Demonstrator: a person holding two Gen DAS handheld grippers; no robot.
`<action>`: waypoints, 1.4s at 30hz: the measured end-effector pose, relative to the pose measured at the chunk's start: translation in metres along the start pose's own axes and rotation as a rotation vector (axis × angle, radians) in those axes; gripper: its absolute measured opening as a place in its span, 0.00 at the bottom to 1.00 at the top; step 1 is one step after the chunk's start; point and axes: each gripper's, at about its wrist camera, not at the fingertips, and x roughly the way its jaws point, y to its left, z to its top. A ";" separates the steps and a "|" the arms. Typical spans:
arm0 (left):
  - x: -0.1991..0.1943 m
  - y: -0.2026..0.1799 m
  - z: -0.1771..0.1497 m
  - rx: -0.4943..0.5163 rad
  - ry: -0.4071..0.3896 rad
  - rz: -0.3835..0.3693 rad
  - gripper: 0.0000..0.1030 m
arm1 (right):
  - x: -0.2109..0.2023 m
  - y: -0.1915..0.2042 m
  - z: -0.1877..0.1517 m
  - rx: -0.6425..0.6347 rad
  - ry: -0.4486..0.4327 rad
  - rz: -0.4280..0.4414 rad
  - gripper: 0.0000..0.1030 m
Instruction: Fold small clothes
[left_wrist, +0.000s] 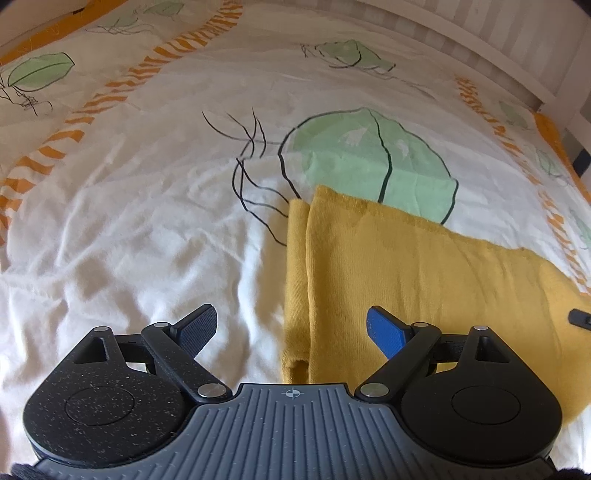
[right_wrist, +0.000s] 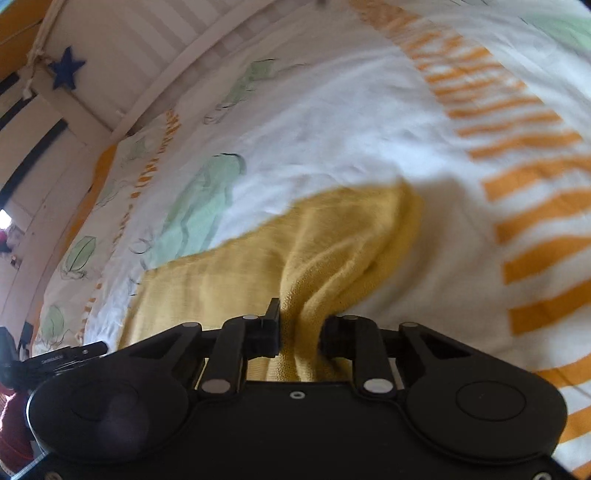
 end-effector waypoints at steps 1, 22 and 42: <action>-0.002 0.001 0.002 -0.003 -0.004 -0.004 0.85 | -0.001 0.011 0.003 -0.014 0.003 -0.008 0.29; -0.031 0.052 0.023 -0.107 -0.063 -0.029 0.86 | 0.119 0.219 -0.034 -0.197 0.136 0.023 0.23; -0.032 0.060 0.025 -0.138 -0.065 -0.040 0.85 | 0.090 0.233 -0.031 -0.282 0.006 0.082 0.50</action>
